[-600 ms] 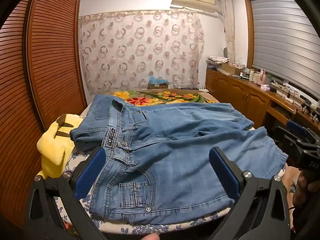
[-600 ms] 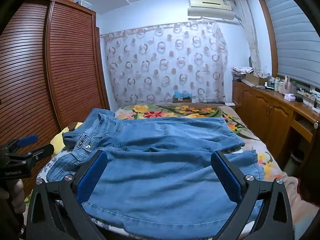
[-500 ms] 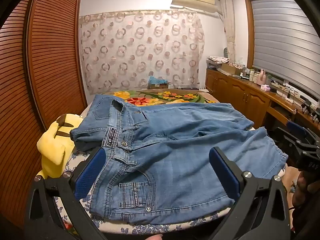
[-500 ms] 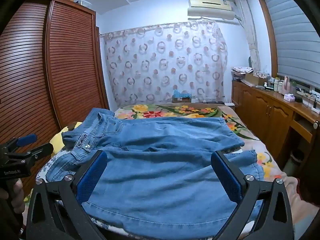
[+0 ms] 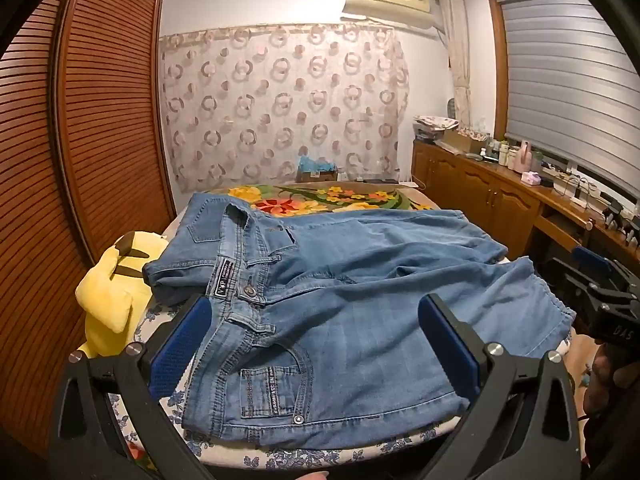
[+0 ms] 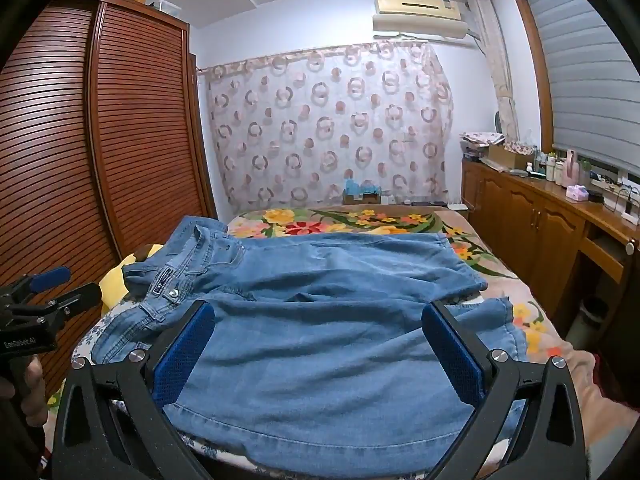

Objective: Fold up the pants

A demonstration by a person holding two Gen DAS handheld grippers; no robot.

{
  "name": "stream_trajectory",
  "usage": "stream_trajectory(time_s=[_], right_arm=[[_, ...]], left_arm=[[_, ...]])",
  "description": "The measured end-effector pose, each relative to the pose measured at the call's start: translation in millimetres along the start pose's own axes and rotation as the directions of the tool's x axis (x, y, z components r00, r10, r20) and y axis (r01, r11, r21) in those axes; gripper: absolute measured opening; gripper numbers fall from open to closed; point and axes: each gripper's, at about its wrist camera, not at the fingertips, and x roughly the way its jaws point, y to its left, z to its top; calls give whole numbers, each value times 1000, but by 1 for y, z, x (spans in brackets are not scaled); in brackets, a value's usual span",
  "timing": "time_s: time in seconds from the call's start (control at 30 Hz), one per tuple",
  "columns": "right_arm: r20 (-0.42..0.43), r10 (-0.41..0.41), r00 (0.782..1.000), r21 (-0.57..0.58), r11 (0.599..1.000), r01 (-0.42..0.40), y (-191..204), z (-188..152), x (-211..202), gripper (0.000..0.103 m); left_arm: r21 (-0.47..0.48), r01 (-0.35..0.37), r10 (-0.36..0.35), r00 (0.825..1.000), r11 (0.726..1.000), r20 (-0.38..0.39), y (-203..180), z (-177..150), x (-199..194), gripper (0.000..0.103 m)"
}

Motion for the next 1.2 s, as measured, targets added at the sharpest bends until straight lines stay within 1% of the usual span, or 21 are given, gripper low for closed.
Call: stream_trajectory(time_s=[1.2], right_arm=[[10, 3, 1000, 5, 1000, -3, 0, 0, -3, 103]], left_arm=[[4, -1, 1, 1000, 1000, 14, -1, 4, -4, 103]])
